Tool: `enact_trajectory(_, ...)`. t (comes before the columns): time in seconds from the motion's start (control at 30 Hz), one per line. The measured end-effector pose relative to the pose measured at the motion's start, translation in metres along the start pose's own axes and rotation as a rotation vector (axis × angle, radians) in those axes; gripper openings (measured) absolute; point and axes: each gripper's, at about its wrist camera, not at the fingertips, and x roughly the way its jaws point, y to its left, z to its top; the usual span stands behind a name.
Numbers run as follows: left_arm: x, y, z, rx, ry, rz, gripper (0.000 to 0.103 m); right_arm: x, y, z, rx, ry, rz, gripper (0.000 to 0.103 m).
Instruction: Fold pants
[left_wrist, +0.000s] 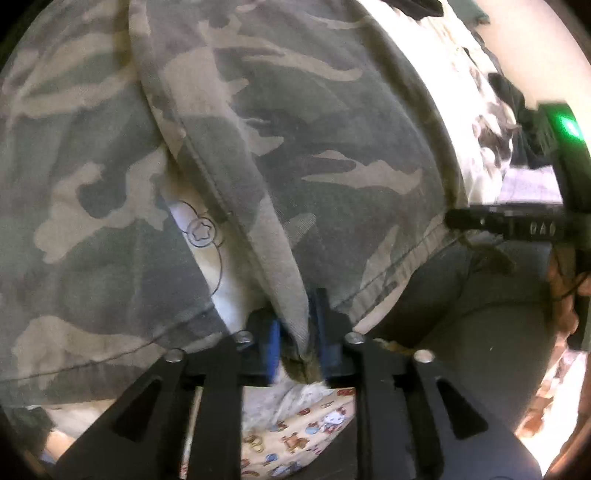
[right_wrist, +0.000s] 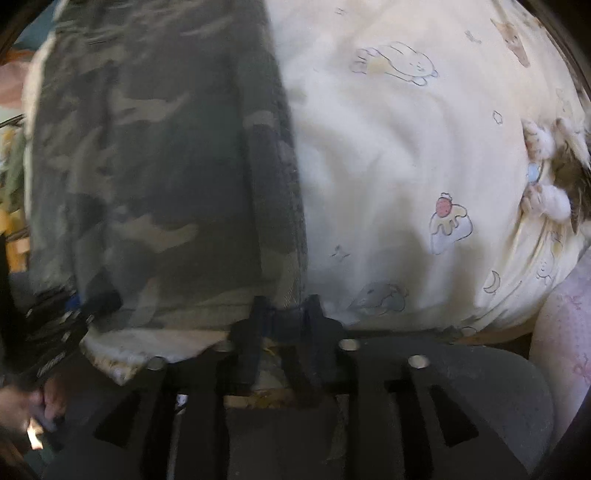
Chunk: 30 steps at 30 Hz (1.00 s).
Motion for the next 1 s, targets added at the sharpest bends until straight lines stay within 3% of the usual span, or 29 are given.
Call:
enact_trajectory(0.03,-0.010,0.001,-0.007,0.018,-0.022,0.010,0.053,-0.003,0.000,0.003,0.003,-0.001,0.005,0.054)
enact_trajectory(0.07,-0.024,0.002,-0.015,0.032,-0.046,0.021,0.077,-0.012,0.000,0.004,0.000,-0.014,0.012,0.056)
enact_trajectory(0.13,-0.045,-0.004,-0.024,0.071,-0.115,0.067,0.087,-0.032,0.000,0.007,-0.023,-0.042,-0.001,0.056)
enact_trajectory(0.27,-0.083,0.006,-0.021,0.114,-0.205,0.105,0.087,-0.084,0.005,0.016,-0.067,-0.221,-0.057,0.056)
enact_trajectory(0.33,-0.102,0.016,-0.014,0.091,-0.260,0.143,0.087,-0.108,0.006,0.023,-0.058,-0.339,-0.024,0.056)
enact_trajectory(0.43,-0.125,0.037,0.002,0.006,-0.328,0.178,0.087,-0.128,0.013,0.034,-0.028,-0.426,0.032,0.056)
enact_trajectory(0.7,-0.216,0.111,0.016,-0.215,-0.523,0.272,0.087,-0.176,0.049,0.040,-0.029,-0.550,0.128,0.056)
enact_trajectory(1.0,-0.303,0.126,0.015,-0.260,-0.690,0.357,0.087,-0.240,0.092,0.032,-0.092,-0.750,0.248,0.056)
